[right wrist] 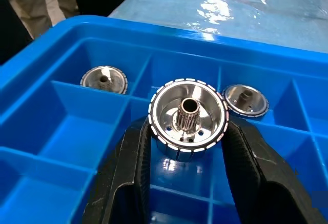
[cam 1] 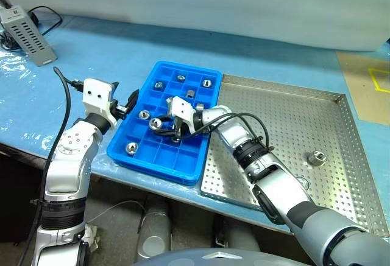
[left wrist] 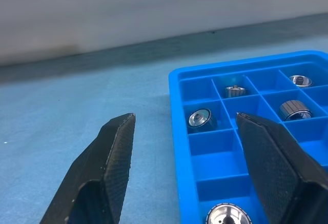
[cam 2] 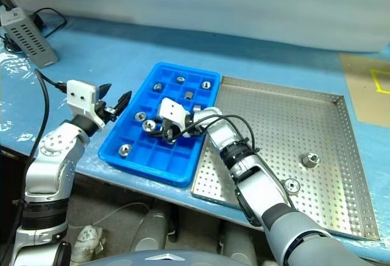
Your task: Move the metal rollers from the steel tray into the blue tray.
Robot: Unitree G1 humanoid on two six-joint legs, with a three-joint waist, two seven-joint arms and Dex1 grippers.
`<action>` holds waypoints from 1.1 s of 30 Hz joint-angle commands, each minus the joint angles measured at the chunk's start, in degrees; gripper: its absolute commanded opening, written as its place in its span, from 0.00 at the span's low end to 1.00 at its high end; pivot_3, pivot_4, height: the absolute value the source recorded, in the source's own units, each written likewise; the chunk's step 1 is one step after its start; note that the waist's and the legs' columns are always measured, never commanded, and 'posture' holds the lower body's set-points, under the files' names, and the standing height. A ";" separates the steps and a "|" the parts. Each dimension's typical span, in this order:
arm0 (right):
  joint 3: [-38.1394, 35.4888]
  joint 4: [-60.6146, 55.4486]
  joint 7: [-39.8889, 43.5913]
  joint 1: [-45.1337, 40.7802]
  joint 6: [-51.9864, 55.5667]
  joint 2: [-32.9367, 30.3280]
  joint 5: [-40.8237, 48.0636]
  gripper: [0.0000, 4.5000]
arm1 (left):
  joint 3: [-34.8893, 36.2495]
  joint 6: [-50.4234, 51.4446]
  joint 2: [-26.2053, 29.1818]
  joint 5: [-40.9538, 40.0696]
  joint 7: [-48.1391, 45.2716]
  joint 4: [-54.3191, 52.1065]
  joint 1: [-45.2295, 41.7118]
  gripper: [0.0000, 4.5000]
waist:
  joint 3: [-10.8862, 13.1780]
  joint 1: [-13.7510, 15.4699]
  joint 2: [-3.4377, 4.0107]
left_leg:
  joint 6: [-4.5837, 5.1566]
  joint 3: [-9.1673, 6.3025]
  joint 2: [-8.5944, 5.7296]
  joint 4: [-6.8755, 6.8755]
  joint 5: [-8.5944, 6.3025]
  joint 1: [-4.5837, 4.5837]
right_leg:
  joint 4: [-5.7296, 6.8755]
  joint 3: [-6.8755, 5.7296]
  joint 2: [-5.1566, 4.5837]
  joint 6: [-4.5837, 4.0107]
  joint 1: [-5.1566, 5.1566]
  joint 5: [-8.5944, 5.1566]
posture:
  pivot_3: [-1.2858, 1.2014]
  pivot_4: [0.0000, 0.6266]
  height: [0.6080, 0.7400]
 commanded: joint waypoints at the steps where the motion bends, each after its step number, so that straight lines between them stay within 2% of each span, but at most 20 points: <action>1: -0.11 -1.80 -1.83 0.25 -1.56 0.53 -1.07 0.35 | 0.04 -0.28 0.97 -0.37 -0.31 -1.92 -0.87 0.73 | 0.00 -0.02 0.00 | -0.01 0.00 0.00 -0.01 0.01 0.00 | 0.00 0.00 0.00 0.00 0.00 0.00 | 0.64 0.24 1.00; 5: 0.01 -4.35 0.00 1.67 -0.05 0.38 -0.16 0.35 | -0.64 -0.59 0.80 -0.09 -0.45 -1.20 -1.20 0.73 | 0.00 -0.07 -0.01 | -0.05 0.00 0.00 -0.12 0.03 0.06 | -0.01 0.01 0.01 0.00 0.01 0.00 | 0.63 0.24 1.00; 18: -2.17 -2.26 -6.03 0.23 -0.64 0.29 -1.18 0.35 | -3.06 -1.00 -0.01 0.16 -0.53 -0.04 -2.32 0.73 | 0.00 -0.22 -0.01 | -0.22 0.00 0.01 -0.27 0.13 0.15 | -0.03 0.04 0.07 0.01 0.00 -0.01 | 0.62 0.24 1.00; 33: -1.29 -7.71 -0.92 3.37 1.46 2.26 0.69 0.35 | -2.55 -1.05 0.05 0.14 -0.16 -0.43 -1.73 0.73 | 0.00 -0.20 -0.01 | -0.29 0.00 0.20 -0.38 0.18 0.15 | -0.12 0.06 0.31 -0.04 -0.02 -0.03 | 0.63 0.24 1.00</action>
